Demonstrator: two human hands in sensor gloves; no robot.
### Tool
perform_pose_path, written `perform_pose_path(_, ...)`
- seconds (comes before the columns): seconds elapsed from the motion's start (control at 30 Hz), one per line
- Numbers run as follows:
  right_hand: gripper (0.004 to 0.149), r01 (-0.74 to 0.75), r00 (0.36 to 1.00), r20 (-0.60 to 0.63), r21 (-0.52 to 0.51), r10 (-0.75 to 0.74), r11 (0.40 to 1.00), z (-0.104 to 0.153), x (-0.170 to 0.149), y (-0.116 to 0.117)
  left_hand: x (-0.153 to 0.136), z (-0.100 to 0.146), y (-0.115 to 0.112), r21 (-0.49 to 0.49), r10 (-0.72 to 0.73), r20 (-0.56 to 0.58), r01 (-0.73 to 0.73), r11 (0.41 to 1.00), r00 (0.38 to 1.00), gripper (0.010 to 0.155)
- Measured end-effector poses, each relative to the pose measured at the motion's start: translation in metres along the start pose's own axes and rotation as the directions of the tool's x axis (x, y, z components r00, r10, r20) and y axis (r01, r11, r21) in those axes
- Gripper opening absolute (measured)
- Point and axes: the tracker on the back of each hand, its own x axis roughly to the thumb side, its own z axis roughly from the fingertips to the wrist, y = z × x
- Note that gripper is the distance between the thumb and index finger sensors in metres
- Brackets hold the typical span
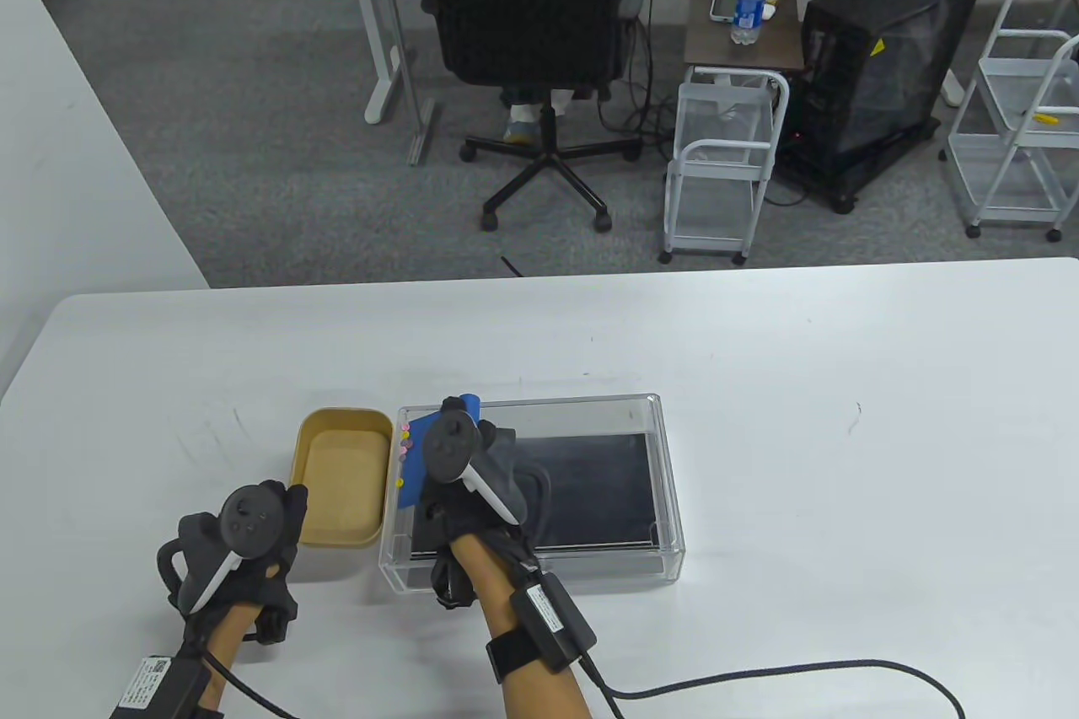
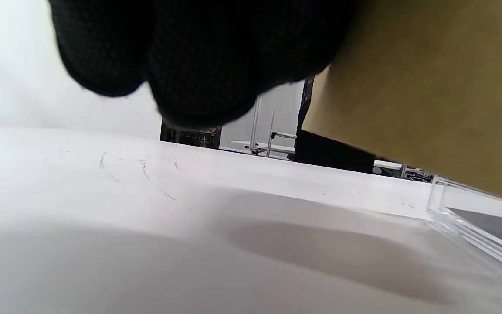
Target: Scrape buttons from drawer organizer into bento box
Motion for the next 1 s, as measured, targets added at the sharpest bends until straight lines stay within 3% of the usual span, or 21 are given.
perform_pose_path(0.4, 0.064, -0.007, 1.0, 0.008, 0.01, 0.007, 1.0, -0.001, 0.004, 0.002, 0.0, 0.001, 0.0, 0.006, -0.006, 0.008, 0.006, 1.0, 1.0, 0.043)
perform_pose_path(0.57, 0.064, 0.136, 0.989, 0.068, -0.028, -0.134, 0.99, 0.003, 0.005, -0.007, 0.0, 0.001, 0.001, -0.001, 0.005, -0.002, -0.005, 1.0, 1.0, 0.043)
perform_pose_path(0.67, 0.064, 0.066, 0.995, 0.083, -0.067, -0.061, 0.996, 0.006, 0.008, -0.012, -0.002, 0.0, 0.001, -0.001, -0.001, -0.016, 0.001, 1.0, 1.0, 0.042)
perform_pose_path(1.0, 0.054, 0.093, 0.993, 0.077, -0.093, -0.086, 0.991, 0.014, 0.003, -0.019, -0.016, -0.004, -0.001, -0.008, -0.06, -0.064, 0.06, 0.998, 0.996, 0.041)
